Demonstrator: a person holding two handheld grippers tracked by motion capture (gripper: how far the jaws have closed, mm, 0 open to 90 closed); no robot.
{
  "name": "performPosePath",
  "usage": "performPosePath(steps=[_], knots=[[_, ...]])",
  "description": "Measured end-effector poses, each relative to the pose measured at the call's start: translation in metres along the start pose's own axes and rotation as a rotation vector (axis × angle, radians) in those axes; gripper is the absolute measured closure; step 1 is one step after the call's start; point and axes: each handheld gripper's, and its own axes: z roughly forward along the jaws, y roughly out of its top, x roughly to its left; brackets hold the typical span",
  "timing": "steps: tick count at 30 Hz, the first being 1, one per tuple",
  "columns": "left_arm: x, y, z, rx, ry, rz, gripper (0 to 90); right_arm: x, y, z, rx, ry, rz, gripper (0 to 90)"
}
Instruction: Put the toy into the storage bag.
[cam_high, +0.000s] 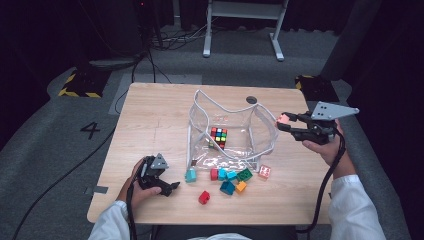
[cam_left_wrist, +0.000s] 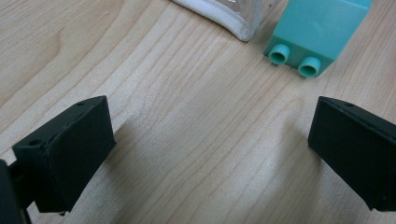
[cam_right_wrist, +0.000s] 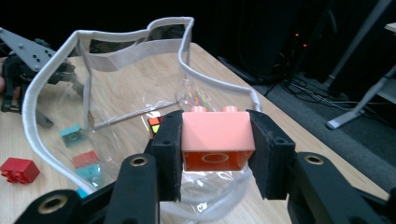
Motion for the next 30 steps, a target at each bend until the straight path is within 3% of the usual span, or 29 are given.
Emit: performPosePath(steps=[1, 6, 12, 13, 17, 30], knots=[[0.000, 0.000, 0.000, 0.000, 0.000, 0.000, 0.4, 0.002, 0.004, 0.008, 0.019, 0.014, -0.033, 59.1], [0.000, 0.000, 0.000, 0.000, 0.000, 0.000, 0.4, 0.007, 0.013, 0.027, 0.061, 0.037, -0.078, 59.1], [0.000, 0.000, 0.000, 0.000, 0.000, 0.001, 0.4, 0.012, 0.020, 0.047, 0.087, 0.075, -0.076, 59.1], [0.000, 0.000, 0.000, 0.000, 0.000, 0.001, 0.4, 0.013, 0.022, 0.055, 0.112, 0.086, -0.098, 59.1], [0.000, 0.000, 0.000, 0.000, 0.000, 0.001, 0.4, 0.015, 0.026, 0.068, 0.146, 0.103, -0.111, 59.1], [0.000, 0.000, 0.000, 0.000, 0.000, 0.000, 0.4, 0.019, 0.031, 0.114, 0.378, 0.154, -0.164, 59.0]])
